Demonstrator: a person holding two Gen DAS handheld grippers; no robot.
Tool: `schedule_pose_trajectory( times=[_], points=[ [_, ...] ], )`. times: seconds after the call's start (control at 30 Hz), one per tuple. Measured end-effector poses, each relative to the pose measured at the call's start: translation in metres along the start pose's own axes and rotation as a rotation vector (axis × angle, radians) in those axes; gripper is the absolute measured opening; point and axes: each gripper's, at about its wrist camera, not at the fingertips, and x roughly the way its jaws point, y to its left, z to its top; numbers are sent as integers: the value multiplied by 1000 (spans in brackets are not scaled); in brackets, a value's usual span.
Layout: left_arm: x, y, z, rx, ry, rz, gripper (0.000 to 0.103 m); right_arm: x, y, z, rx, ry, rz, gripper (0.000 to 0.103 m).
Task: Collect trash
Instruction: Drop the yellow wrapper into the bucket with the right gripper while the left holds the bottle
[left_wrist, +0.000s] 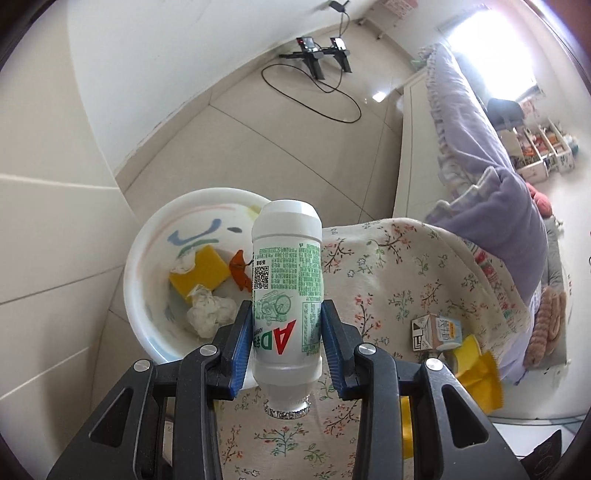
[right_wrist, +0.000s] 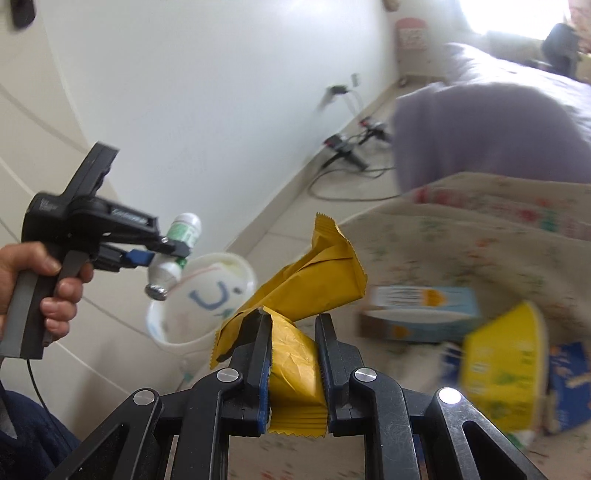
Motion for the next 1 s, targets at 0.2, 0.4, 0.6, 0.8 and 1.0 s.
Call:
schedule_pose_trajectory(
  times=[0.2, 0.4, 0.6, 0.8, 1.0],
  points=[
    [-28, 25, 6, -63, -94, -12, 38, 51, 42, 11, -38, 52, 45, 19],
    [-37, 51, 9, -140, -108, -31, 38, 107, 72, 24, -60, 83, 67, 19],
    [-33, 48, 12, -122, -97, -24, 38, 167, 92, 27, -68, 162, 56, 20],
    [-23, 44, 11, -113, -66, -14, 38, 196, 90, 18, -44, 247, 7, 58],
    [-6, 29, 10, -71, -21, 17, 42, 161, 63, 18, 1, 200, -17, 64]
  ],
)
